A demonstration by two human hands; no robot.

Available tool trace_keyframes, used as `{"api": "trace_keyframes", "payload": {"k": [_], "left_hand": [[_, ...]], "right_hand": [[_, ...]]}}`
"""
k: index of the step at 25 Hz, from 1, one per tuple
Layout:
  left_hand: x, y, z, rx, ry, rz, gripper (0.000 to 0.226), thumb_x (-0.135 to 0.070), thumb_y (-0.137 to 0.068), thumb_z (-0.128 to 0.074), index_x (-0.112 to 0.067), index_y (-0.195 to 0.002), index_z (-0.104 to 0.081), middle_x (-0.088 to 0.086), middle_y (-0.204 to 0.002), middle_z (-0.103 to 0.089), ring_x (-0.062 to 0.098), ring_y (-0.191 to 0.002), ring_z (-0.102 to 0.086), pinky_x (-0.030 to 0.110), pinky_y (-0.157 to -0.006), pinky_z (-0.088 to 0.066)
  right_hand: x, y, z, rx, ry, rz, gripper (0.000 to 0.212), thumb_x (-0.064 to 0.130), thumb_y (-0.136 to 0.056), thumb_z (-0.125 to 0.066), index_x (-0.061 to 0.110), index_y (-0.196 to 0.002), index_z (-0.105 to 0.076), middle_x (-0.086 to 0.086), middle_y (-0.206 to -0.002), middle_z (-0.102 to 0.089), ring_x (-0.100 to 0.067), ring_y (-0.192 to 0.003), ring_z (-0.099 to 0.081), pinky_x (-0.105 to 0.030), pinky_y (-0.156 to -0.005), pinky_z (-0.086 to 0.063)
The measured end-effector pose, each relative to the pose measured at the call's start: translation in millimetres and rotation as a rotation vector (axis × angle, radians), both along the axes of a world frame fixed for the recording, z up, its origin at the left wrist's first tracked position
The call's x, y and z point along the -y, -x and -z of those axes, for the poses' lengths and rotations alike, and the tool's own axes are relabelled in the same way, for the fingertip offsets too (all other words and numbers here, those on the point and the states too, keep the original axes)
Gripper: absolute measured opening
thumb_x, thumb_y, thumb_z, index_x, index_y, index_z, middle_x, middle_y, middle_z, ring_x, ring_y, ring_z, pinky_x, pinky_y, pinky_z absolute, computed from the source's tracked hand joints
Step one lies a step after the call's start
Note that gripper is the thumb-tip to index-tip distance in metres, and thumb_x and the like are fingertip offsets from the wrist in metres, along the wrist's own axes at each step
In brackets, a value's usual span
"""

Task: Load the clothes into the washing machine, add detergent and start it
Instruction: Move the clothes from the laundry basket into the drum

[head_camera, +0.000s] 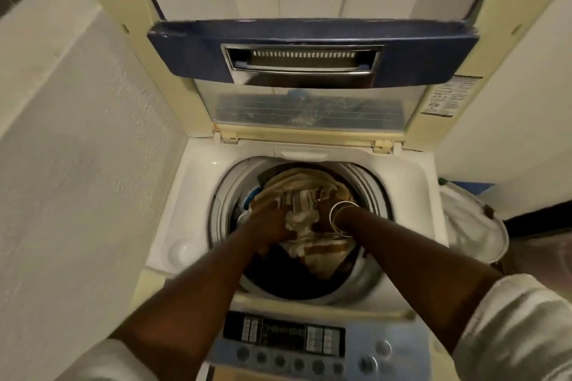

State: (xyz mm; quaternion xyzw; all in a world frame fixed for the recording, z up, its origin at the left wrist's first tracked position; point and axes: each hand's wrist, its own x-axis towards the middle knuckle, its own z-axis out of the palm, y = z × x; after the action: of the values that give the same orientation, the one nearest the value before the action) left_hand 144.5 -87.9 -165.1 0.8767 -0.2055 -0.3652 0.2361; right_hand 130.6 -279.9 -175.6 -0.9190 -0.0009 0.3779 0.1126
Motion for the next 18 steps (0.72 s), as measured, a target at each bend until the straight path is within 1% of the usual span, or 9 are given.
{"api": "trace_keyframes", "payload": {"k": [2,3,4,6,9,11,13,15,18], "left_hand": [[-6,17,-14,0.031,0.028,0.013,0.041,-0.035,-0.09,-0.069,-0.017,-0.126,-0.062,0.01,-0.131,-0.061,0.019,-0.12,-0.056,0.025,-0.099,-0.039],[-9,27,-29,0.047,0.029,0.019,0.034,-0.036,-0.091,-0.069,-0.017,-0.119,-0.065,0.008,-0.123,-0.065,0.017,-0.113,-0.06,0.027,-0.096,-0.044],[-11,31,-36,0.058,0.055,0.002,0.031,-0.035,-0.091,-0.069,-0.018,-0.116,-0.067,0.005,-0.119,-0.066,0.015,-0.11,-0.061,0.029,-0.094,-0.047],[-10,48,-57,0.151,0.057,-0.028,0.034,-0.037,-0.088,-0.071,-0.019,-0.117,-0.068,0.001,-0.119,-0.067,0.015,-0.111,-0.062,0.032,-0.094,-0.05],[-6,84,-100,0.201,0.057,-0.128,0.054,-0.048,-0.083,-0.073,-0.024,-0.13,-0.061,-0.009,-0.13,-0.057,0.011,-0.121,-0.053,0.032,-0.101,-0.045],[-2,108,-121,0.219,0.108,-0.206,0.052,-0.044,-0.082,-0.075,-0.026,-0.129,-0.06,-0.01,-0.131,-0.056,0.01,-0.121,-0.052,0.032,-0.103,-0.044],[4,137,-140,0.25,0.152,-0.233,0.047,-0.038,-0.082,-0.076,-0.027,-0.126,-0.062,-0.007,-0.131,-0.057,0.013,-0.121,-0.054,0.036,-0.104,-0.045],[8,162,-158,0.28,0.172,-0.244,0.045,-0.035,-0.084,-0.075,-0.026,-0.126,-0.062,-0.006,-0.131,-0.056,0.014,-0.119,-0.055,0.037,-0.103,-0.046],[9,189,-174,0.309,0.183,-0.285,0.045,-0.035,-0.085,-0.074,-0.027,-0.128,-0.06,-0.007,-0.132,-0.054,0.013,-0.118,-0.055,0.037,-0.102,-0.047]], "right_hand": [[0,23,-39,0.049,-0.014,-0.025,0.075,0.05,-0.089,-0.063,0.011,-0.148,-0.039,-0.017,-0.153,-0.036,-0.034,-0.137,-0.04,-0.038,-0.112,-0.036],[2,36,-57,0.08,-0.04,-0.026,0.07,0.051,-0.088,-0.063,0.013,-0.144,-0.044,-0.015,-0.149,-0.043,-0.033,-0.134,-0.044,-0.037,-0.11,-0.039],[4,44,-67,0.096,-0.066,-0.021,0.066,0.051,-0.088,-0.063,0.015,-0.142,-0.048,-0.014,-0.147,-0.046,-0.032,-0.132,-0.047,-0.037,-0.108,-0.041],[12,75,-98,0.137,-0.132,0.001,0.061,0.047,-0.09,-0.063,0.015,-0.14,-0.049,-0.013,-0.143,-0.05,-0.031,-0.13,-0.049,-0.034,-0.104,-0.041],[28,124,-144,0.275,-0.231,0.058,0.054,0.041,-0.09,-0.065,0.016,-0.136,-0.052,-0.012,-0.137,-0.056,-0.03,-0.125,-0.053,-0.031,-0.1,-0.043],[38,152,-161,0.351,-0.305,0.112,0.052,0.039,-0.089,-0.066,0.02,-0.136,-0.053,-0.009,-0.134,-0.058,-0.028,-0.123,-0.054,-0.033,-0.1,-0.045],[50,182,-177,0.416,-0.351,0.163,0.05,0.04,-0.088,-0.064,0.022,-0.134,-0.055,-0.006,-0.129,-0.062,-0.025,-0.118,-0.058,-0.032,-0.097,-0.046],[59,206,-188,0.486,-0.336,0.162,0.051,0.043,-0.09,-0.062,0.019,-0.134,-0.054,-0.007,-0.127,-0.062,-0.025,-0.118,-0.057,-0.031,-0.098,-0.043],[66,227,-198,0.523,-0.324,0.15,0.057,0.041,-0.09,-0.062,0.018,-0.14,-0.049,-0.009,-0.133,-0.058,-0.026,-0.124,-0.051,-0.034,-0.104,-0.04]]}}
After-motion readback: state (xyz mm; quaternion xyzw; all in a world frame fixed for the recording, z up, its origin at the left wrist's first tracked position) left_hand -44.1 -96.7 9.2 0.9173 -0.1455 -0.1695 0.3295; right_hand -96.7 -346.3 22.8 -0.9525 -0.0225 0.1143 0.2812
